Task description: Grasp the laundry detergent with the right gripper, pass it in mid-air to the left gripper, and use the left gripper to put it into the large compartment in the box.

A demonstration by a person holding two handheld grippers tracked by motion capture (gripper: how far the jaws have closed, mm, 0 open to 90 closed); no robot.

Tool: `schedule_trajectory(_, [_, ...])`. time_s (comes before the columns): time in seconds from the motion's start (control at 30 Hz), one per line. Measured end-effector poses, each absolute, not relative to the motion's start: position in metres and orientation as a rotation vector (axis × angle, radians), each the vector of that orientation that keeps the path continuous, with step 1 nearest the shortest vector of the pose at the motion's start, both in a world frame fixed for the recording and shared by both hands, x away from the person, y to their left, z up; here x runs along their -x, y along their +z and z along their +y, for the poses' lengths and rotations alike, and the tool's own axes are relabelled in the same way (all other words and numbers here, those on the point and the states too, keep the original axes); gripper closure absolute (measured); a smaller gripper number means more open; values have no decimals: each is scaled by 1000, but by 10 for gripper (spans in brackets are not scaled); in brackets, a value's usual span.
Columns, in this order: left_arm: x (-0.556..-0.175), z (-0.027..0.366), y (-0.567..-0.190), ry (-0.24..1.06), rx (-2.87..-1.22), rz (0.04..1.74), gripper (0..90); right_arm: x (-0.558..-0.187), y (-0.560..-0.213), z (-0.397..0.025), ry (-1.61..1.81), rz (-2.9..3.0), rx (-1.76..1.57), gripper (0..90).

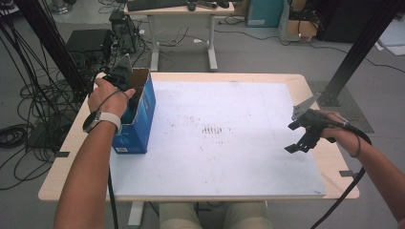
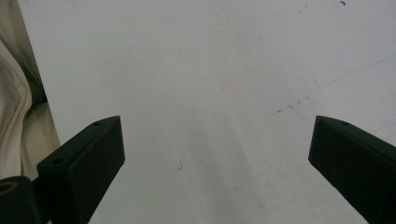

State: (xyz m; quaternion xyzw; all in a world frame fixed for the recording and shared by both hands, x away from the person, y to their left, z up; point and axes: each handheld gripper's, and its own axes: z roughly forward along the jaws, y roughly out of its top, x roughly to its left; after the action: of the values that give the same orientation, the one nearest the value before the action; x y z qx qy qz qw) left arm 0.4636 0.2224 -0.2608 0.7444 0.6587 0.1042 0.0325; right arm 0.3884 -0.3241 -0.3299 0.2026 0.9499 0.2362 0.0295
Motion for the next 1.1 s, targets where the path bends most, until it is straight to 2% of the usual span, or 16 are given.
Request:
schedule_trajectory(0.87, [-464, 230, -261, 295, -2265, 2020, 370, -389, -334, -323, 717, 2946, -618, 36])
schedule_trajectory(1.1, [-465, 230, -262, 284, -2262, 2006, 307, -389, -335, -323, 720, 2947, -620, 36])
